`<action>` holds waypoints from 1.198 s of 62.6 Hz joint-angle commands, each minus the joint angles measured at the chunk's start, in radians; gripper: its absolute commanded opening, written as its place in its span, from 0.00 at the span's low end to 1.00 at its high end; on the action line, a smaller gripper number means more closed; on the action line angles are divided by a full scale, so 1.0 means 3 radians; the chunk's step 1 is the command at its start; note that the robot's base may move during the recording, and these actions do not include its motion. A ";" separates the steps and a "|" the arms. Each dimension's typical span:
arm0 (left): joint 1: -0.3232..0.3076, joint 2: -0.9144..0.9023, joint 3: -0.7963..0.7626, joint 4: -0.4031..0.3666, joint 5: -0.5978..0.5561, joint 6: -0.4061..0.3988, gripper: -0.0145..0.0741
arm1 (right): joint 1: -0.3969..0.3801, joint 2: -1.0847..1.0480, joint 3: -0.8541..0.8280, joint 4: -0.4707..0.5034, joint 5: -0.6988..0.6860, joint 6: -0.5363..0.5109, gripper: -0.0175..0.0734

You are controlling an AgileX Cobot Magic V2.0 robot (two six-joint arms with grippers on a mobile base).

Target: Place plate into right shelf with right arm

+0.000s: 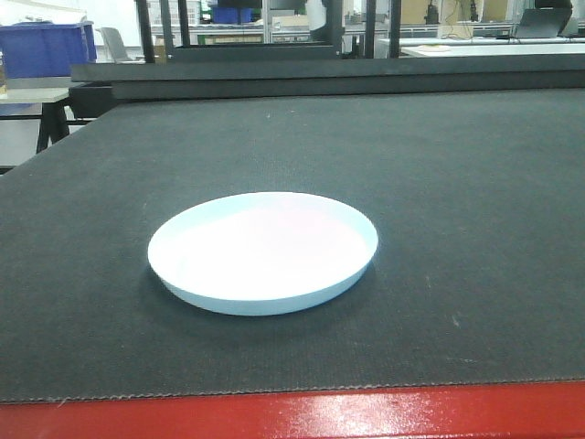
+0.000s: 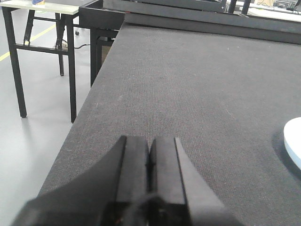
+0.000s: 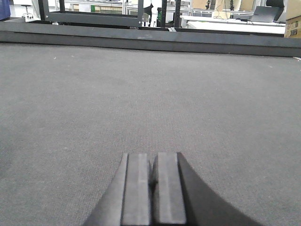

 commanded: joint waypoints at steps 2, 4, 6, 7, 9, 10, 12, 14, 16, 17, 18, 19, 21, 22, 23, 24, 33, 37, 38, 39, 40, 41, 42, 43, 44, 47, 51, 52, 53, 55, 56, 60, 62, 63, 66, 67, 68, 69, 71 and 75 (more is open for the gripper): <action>-0.0012 -0.0021 0.0032 0.0001 -0.0298 -0.0020 0.11 | 0.0002 -0.0044 -0.0027 -0.0019 -0.0284 -0.0012 0.25; -0.0012 -0.0021 0.0032 0.0001 -0.0298 -0.0020 0.11 | 0.0002 -0.0044 -0.0027 -0.0019 -0.0284 -0.0012 0.25; -0.0012 -0.0021 0.0032 0.0001 -0.0298 -0.0020 0.11 | 0.0002 -0.0044 -0.0027 -0.0019 -0.0284 -0.0012 0.25; -0.0012 -0.0021 0.0032 0.0001 -0.0298 -0.0020 0.11 | 0.0002 -0.0044 -0.0027 -0.0019 -0.0284 -0.0012 0.25; -0.0012 -0.0021 0.0032 0.0001 -0.0298 -0.0020 0.11 | 0.0002 -0.0044 -0.0027 -0.0019 -0.0284 -0.0012 0.25; -0.0012 -0.0021 0.0032 0.0001 -0.0298 -0.0020 0.11 | 0.0002 -0.0044 -0.0027 -0.0019 -0.0284 -0.0012 0.25; -0.0012 -0.0021 0.0032 0.0001 -0.0298 -0.0020 0.11 | 0.0002 -0.0044 -0.0027 -0.0019 -0.0284 -0.0012 0.25; -0.0012 -0.0021 0.0032 0.0001 -0.0298 -0.0020 0.11 | 0.0002 -0.0044 -0.0027 -0.0019 -0.0284 -0.0012 0.25; -0.0012 -0.0021 0.0032 0.0001 -0.0298 -0.0020 0.11 | 0.0002 -0.0044 -0.0027 -0.0019 -0.0284 -0.0012 0.25; -0.0012 -0.0021 0.0032 0.0001 -0.0298 -0.0020 0.11 | 0.0002 -0.0044 -0.0027 -0.0019 -0.0284 -0.0012 0.25; -0.0012 -0.0021 0.0032 0.0001 -0.0298 -0.0020 0.11 | 0.0002 -0.0044 -0.0027 -0.0019 -0.0288 -0.0012 0.25; -0.0012 -0.0021 0.0032 0.0001 -0.0298 -0.0020 0.11 | 0.0002 -0.0044 -0.0027 -0.0019 -0.0292 -0.0012 0.25; -0.0012 -0.0021 0.0032 0.0001 -0.0298 -0.0020 0.11 | 0.0002 -0.0044 -0.0027 -0.0019 -0.0302 -0.0012 0.25; -0.0012 -0.0021 0.0032 0.0001 -0.0298 -0.0020 0.11 | 0.0002 -0.0044 -0.0027 -0.0019 -0.0319 -0.0012 0.25; -0.0012 -0.0021 0.0032 0.0001 -0.0298 -0.0020 0.11 | 0.0002 -0.0044 -0.0027 -0.0019 -0.0348 -0.0012 0.25; -0.0012 -0.0021 0.0032 0.0001 -0.0298 -0.0020 0.11 | 0.0002 -0.0044 -0.0027 -0.0019 -0.0363 -0.0012 0.25; -0.0012 -0.0021 0.0032 0.0001 -0.0298 -0.0020 0.11 | 0.0002 -0.0044 -0.0027 -0.0019 -0.0701 -0.0012 0.25; -0.0012 -0.0021 0.0032 0.0001 -0.0298 -0.0020 0.11 | 0.0005 -0.0044 -0.0027 -0.0019 -0.0850 -0.0012 0.25; -0.0012 -0.0021 0.0032 0.0001 -0.0298 -0.0020 0.11 | 0.0005 -0.0044 -0.0027 -0.0019 -0.0911 -0.0008 0.25; -0.0012 -0.0021 0.0032 0.0001 -0.0298 -0.0020 0.11 | 0.0005 -0.0044 -0.0027 -0.0013 -0.0954 -0.0001 0.25; -0.0012 -0.0021 0.0032 0.0001 -0.0298 -0.0020 0.11 | 0.0005 -0.0044 -0.0027 0.0001 -0.0995 0.0021 0.25; -0.0012 -0.0021 0.0032 0.0001 -0.0298 -0.0020 0.11 | 0.0005 -0.0044 -0.0027 0.0027 -0.1035 0.0056 0.25; -0.0012 -0.0021 0.0032 0.0001 -0.0298 -0.0020 0.11 | 0.0005 -0.0044 -0.0039 0.0079 -0.1094 0.0172 0.25; -0.0012 -0.0021 0.0032 0.0001 -0.0298 -0.0020 0.11 | 0.0005 -0.0044 -0.0054 0.0113 -0.1121 0.0268 0.25; -0.0012 -0.0021 0.0032 0.0001 -0.0298 -0.0020 0.11 | 0.0005 -0.0044 -0.0095 0.0157 -0.1136 0.0435 0.25; -0.0012 -0.0021 0.0032 0.0001 -0.0298 -0.0020 0.11 | 0.0005 -0.0044 -0.0260 0.0181 -0.1088 0.0804 0.25; -0.0012 -0.0021 0.0032 0.0001 -0.0298 -0.0020 0.11 | 0.0005 -0.0029 -0.0587 0.0085 -0.0837 0.1033 0.25; -0.0012 -0.0021 0.0032 0.0001 -0.0298 -0.0020 0.11 | 0.0005 -0.0013 -0.0717 0.0018 -0.0725 0.1033 0.25; -0.0012 -0.0021 0.0032 0.0001 -0.0298 -0.0020 0.11 | 0.0005 -0.0003 -0.0806 -0.0027 -0.0641 0.1033 0.25; -0.0012 -0.0021 0.0032 0.0001 -0.0298 -0.0020 0.11 | 0.0005 0.0050 -0.1039 -0.0135 -0.0428 0.1033 0.25; -0.0012 -0.0021 0.0032 0.0001 -0.0298 -0.0020 0.11 | 0.0005 0.0078 -0.1180 -0.0168 -0.0341 0.1033 0.25; -0.0012 -0.0021 0.0032 0.0001 -0.0298 -0.0020 0.11 | 0.0005 0.0283 -0.1653 -0.0215 0.0135 0.1033 0.25; -0.0012 -0.0021 0.0032 0.0001 -0.0298 -0.0020 0.11 | 0.0005 0.0394 -0.1833 -0.0215 0.0331 0.1029 0.25; -0.0012 -0.0021 0.0032 0.0001 -0.0298 -0.0020 0.11 | 0.0005 0.0485 -0.1964 -0.0215 0.0477 0.1029 0.25; -0.0012 -0.0021 0.0032 0.0001 -0.0298 -0.0020 0.11 | 0.0005 0.0722 -0.2261 -0.0197 0.0825 0.1026 0.25; -0.0012 -0.0021 0.0032 0.0001 -0.0298 -0.0020 0.11 | 0.0006 0.0794 -0.2344 -0.0189 0.0924 0.1021 0.25; -0.0012 -0.0021 0.0032 0.0001 -0.0298 -0.0020 0.11 | 0.0006 0.0867 -0.2427 -0.0174 0.1024 0.1013 0.25; -0.0012 -0.0021 0.0032 0.0001 -0.0298 -0.0020 0.11 | 0.0006 0.0979 -0.2549 -0.0140 0.1182 0.0989 0.25; -0.0012 -0.0021 0.0032 0.0001 -0.0298 -0.0020 0.11 | 0.0006 0.1170 -0.2753 -0.0051 0.1443 0.0918 0.25; -0.0012 -0.0021 0.0032 0.0001 -0.0298 -0.0020 0.11 | 0.0006 0.1523 -0.3107 0.0202 0.1944 0.0640 0.25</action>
